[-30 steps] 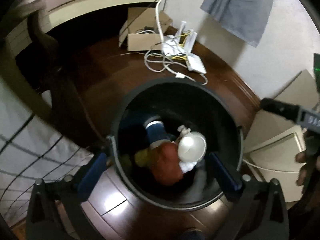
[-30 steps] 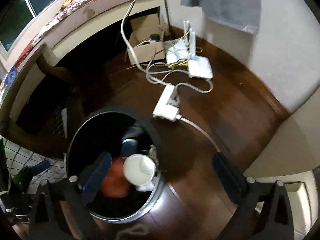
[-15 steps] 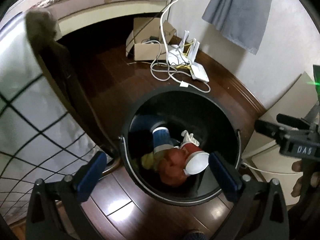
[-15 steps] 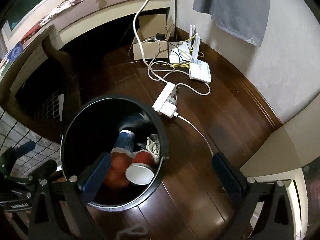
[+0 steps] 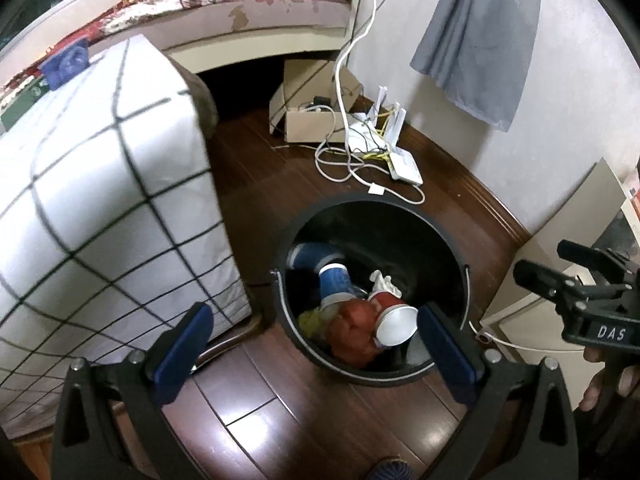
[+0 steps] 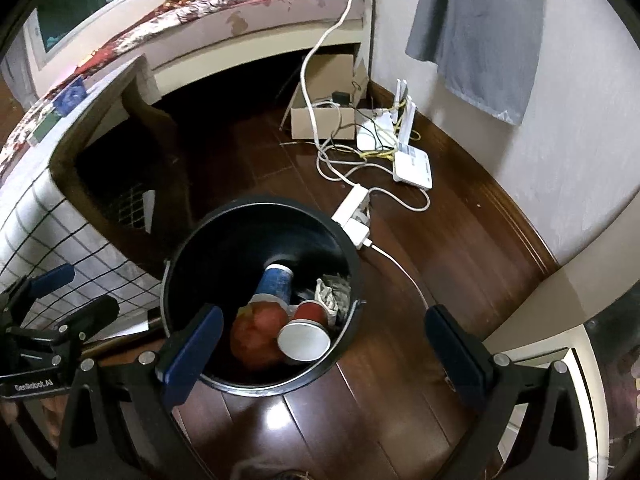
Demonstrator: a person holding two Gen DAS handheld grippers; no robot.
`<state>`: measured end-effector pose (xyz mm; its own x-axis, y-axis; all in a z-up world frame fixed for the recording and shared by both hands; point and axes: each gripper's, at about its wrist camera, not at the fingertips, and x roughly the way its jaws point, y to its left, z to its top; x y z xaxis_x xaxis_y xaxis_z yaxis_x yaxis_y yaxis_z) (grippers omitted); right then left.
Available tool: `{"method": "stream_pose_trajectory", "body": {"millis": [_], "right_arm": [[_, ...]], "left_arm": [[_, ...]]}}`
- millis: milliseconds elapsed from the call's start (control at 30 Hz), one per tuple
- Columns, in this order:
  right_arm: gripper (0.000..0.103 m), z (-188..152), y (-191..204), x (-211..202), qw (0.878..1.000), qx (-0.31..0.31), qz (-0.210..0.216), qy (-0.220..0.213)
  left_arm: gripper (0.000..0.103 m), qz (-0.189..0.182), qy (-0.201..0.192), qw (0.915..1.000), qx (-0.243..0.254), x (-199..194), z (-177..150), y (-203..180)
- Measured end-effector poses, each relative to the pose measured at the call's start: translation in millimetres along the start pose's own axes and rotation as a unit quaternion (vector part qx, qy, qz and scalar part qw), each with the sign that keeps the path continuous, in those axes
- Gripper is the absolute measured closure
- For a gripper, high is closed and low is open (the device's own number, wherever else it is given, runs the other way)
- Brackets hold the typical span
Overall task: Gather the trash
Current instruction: 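Move both tools back over the table toward the carton and bowl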
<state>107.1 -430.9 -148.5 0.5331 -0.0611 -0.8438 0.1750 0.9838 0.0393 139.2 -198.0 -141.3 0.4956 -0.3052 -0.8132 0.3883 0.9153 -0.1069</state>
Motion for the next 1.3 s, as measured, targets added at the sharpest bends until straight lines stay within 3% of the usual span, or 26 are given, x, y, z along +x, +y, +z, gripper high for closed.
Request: {"method": "stream_pose_trajectory", "body": {"millis": [733,1033,1300], "right_arm": [[0.001,5.9,76.8,-58.5,0.996,-0.032,0.046,-0.064],[0.001,49.0,150.1,-73.1,0.986,-0.080,0.100,-0.108],[0.001,98.2,233.6,-78.4,0.971,-0.155,0.142,-0.110]], "left_arm": [[0.001,0.044,-0.074,0.9956,-0.038,-84.7,-2.3,54.9],[0.001,0.111,-0.107,0.9850,-0.078,-124.3,6.6,131.9],[0.001,0.173,-0.137,0.9705,-0.097,-161.4,26.8,204.5]]}}
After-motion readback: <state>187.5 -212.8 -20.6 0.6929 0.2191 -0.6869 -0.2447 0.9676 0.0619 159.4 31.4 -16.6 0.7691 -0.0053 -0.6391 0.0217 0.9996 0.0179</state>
